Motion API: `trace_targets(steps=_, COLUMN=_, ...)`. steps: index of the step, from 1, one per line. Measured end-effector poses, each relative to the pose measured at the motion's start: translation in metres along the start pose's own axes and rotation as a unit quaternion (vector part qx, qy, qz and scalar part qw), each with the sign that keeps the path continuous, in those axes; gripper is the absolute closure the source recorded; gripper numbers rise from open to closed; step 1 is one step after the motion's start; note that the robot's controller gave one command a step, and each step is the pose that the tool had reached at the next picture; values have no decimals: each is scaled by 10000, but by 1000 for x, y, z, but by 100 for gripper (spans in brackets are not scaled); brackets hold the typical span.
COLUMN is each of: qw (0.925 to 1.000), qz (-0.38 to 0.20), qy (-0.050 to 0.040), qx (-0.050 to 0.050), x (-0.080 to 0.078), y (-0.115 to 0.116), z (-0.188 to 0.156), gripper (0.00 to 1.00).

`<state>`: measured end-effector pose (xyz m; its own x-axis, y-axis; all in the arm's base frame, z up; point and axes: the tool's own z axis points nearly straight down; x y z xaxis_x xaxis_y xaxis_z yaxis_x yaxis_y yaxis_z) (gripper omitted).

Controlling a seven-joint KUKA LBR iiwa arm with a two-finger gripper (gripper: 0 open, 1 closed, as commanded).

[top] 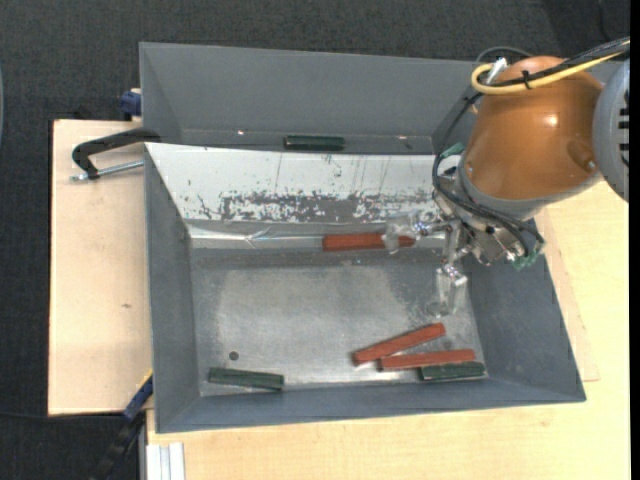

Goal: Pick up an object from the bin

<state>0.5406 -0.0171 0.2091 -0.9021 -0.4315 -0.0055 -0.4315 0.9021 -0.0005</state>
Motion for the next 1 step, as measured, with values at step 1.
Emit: trace_targets(steps=1, qw=9999, qz=-155, qy=-24, qx=16, x=18, y=1, z=42, gripper=0)
